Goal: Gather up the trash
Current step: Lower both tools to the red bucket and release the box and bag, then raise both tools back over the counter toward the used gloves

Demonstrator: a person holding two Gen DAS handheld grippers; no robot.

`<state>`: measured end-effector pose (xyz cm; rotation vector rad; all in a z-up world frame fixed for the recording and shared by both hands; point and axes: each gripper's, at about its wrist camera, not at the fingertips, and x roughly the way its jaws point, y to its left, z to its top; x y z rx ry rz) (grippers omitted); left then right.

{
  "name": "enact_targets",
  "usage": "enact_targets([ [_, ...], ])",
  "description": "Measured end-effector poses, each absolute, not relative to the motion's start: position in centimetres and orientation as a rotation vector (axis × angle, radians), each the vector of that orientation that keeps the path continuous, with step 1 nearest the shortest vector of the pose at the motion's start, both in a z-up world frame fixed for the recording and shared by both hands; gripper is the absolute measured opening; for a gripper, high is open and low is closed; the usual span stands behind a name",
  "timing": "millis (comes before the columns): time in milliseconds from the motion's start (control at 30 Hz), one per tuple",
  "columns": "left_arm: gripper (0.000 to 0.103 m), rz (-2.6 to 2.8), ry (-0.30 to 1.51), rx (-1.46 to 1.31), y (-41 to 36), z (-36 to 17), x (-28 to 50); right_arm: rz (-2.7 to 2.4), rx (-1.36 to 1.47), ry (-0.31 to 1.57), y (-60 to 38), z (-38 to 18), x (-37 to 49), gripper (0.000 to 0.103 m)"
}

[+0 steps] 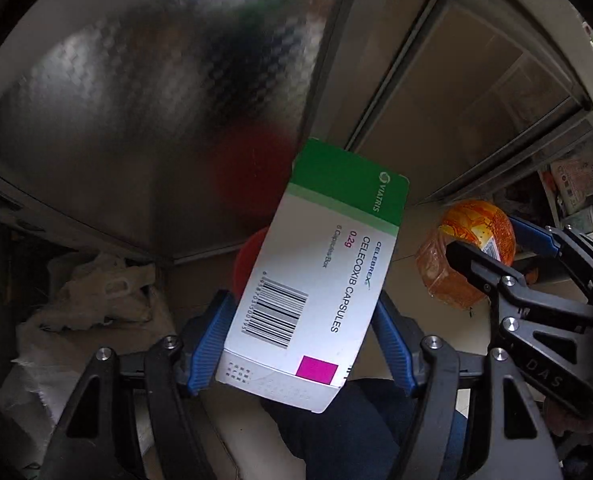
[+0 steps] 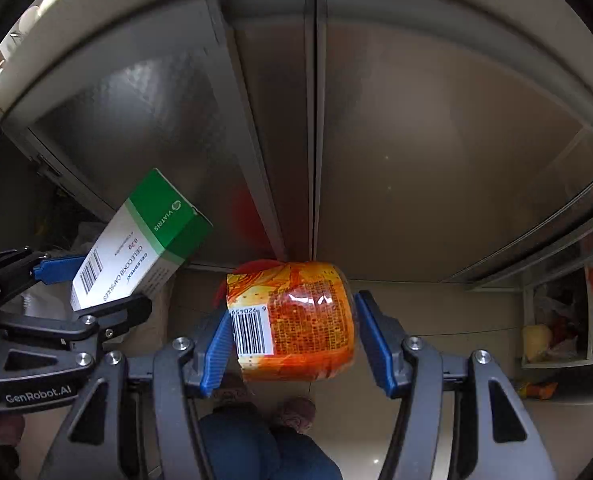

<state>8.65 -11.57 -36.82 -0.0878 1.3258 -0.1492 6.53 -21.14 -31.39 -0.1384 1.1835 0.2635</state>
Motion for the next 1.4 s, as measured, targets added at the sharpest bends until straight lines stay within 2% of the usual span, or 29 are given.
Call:
enact_targets([
  [200, 0.069, -0.146, 1.330, -0.097, -11.6, -39.1, 9.0, 0.246, -0.139, 1.190, -21.2, -32.4, 6.3, 0.056],
  [300, 0.080, -0.150, 1.358, -0.098, -11.2, -39.7, 9.2, 0.241, -0.138, 1.193, -20.6, -32.2, 6.2, 0.056],
  [500, 0.084, -0.141, 1.363, -0.086, -10.7, -39.1, 9.6, 0.247, -0.133, 1.200, -20.1, -31.6, 7.0, 0.056],
  [867, 0.084, -0.067, 1.341, -0.066, -7.8, -38.2, 9.2, 0.311, -0.145, 1.251, -17.4, -33.6, 7.4, 0.056],
  [933, 0.088, -0.048, 1.338, -0.063, -7.3, -38.1, 9.1, 0.319, -0.153, 1.256, -16.7, -34.0, 7.4, 0.056],
  [1133, 0.088, 0.000, 1.322, -0.084, -5.4, -37.7, 8.3, 0.350, -0.195, 1.279, -15.0, -35.0, 7.5, 0.057],
  [1200, 0.088, 0.010, 1.315, -0.080, -4.9, -37.5, 8.0, 0.354, -0.212, 1.267, -14.6, -34.8, 7.2, 0.064],
  [1267, 0.088, 0.016, 1.316, -0.071, -4.8, -37.1, 7.8, 0.355, -0.231, 1.254, -14.4, -34.2, 7.0, 0.078],
  [1400, 0.088, 0.040, 1.307, -0.063, -4.9, -35.1, 7.1, 0.359, -0.258, 1.255, -14.1, -32.4, 6.5, 0.084],
])
